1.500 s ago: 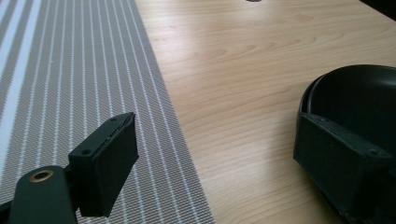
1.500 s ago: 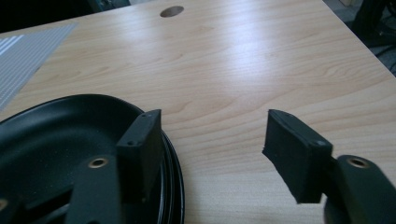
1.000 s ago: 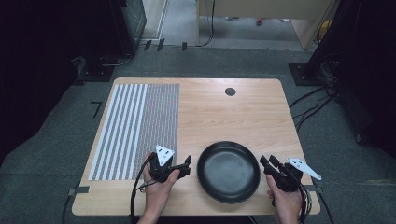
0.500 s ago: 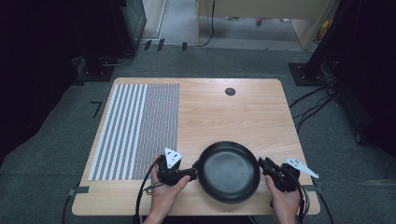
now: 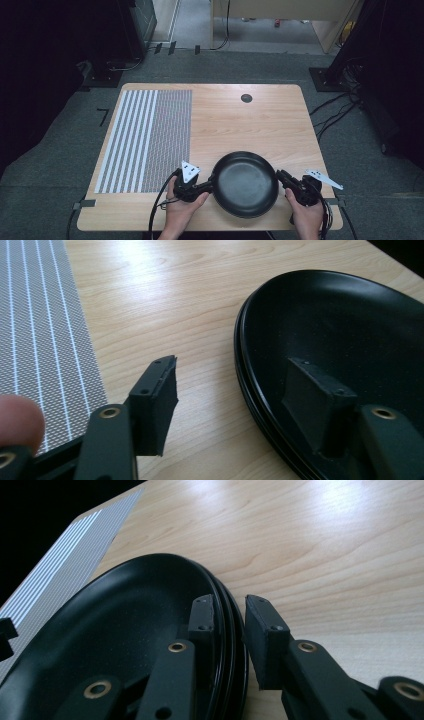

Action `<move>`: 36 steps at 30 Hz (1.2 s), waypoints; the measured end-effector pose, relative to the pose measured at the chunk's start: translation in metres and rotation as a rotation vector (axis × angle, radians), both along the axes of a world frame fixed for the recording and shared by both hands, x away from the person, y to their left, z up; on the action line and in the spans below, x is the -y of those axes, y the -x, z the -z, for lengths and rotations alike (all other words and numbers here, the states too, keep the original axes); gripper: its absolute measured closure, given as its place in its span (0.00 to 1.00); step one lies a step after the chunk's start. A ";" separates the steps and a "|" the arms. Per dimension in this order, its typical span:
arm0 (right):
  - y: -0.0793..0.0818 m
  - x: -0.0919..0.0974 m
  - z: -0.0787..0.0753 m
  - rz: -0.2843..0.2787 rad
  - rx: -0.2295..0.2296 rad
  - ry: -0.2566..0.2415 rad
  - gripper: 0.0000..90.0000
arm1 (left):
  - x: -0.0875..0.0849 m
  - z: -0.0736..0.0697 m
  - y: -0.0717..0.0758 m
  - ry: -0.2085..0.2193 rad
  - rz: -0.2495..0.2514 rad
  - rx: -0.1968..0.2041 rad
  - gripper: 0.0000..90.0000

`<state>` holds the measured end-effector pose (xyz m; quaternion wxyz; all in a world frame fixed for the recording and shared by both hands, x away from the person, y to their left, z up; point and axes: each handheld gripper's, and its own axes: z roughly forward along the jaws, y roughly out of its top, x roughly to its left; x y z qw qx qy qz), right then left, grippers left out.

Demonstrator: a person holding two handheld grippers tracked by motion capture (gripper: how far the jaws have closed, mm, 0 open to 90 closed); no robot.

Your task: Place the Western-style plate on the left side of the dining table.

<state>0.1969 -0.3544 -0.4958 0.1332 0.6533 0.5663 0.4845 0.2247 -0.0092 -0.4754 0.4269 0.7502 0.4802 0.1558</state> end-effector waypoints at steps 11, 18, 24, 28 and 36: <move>-0.001 -0.001 0.001 -0.020 -0.046 -0.016 0.93 | 0.003 0.008 0.001 0.063 0.067 -0.056 0.62; 0.000 -0.001 0.001 -0.027 -0.056 -0.029 0.95 | 0.003 0.010 -0.001 0.145 0.102 -0.125 0.69; 0.000 -0.003 0.001 -0.018 -0.057 -0.028 0.96 | 0.000 0.011 -0.003 0.169 0.094 -0.135 0.71; 0.000 -0.003 0.002 -0.014 -0.054 -0.036 0.96 | 0.000 0.011 -0.003 0.174 0.089 -0.139 0.72; -0.002 0.000 0.005 -0.009 -0.057 -0.089 0.97 | -0.001 0.011 -0.005 0.185 0.088 -0.157 0.71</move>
